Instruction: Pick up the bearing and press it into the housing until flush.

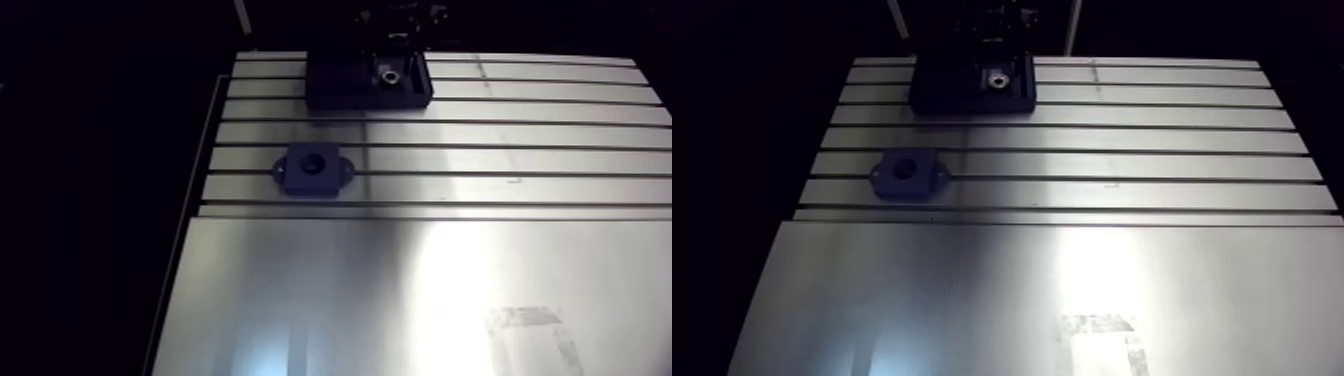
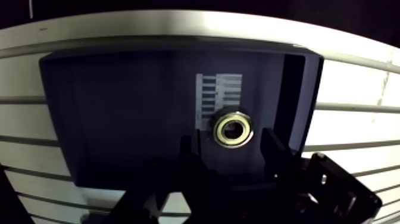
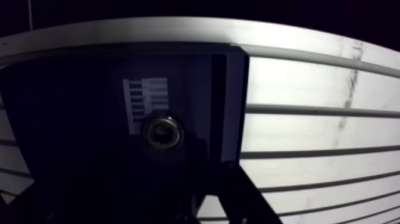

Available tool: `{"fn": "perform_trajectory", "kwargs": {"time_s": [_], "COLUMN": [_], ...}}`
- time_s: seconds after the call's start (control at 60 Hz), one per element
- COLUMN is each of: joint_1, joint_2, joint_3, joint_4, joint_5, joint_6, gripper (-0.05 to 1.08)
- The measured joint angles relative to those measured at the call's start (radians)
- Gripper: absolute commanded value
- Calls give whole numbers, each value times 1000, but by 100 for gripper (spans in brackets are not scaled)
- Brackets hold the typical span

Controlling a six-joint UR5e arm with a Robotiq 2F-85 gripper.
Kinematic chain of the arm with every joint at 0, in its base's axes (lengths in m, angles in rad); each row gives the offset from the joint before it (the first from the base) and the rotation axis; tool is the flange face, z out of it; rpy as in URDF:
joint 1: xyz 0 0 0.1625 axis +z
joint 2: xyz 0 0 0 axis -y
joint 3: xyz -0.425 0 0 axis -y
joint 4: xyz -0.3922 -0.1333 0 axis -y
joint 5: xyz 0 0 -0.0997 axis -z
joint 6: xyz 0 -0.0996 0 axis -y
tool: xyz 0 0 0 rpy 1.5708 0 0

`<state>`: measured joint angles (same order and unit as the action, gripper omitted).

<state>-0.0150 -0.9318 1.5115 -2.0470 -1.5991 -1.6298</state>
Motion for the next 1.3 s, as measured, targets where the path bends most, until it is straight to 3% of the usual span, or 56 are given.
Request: {"fn": "perform_trajectory", "kwargs": {"time_s": [1.3], "joint_1": [-5], "joint_2": [18], "joint_3": [2], "joint_4": [-38], "joint_5": [3], "joint_6": [-2], "gripper": [44]}}
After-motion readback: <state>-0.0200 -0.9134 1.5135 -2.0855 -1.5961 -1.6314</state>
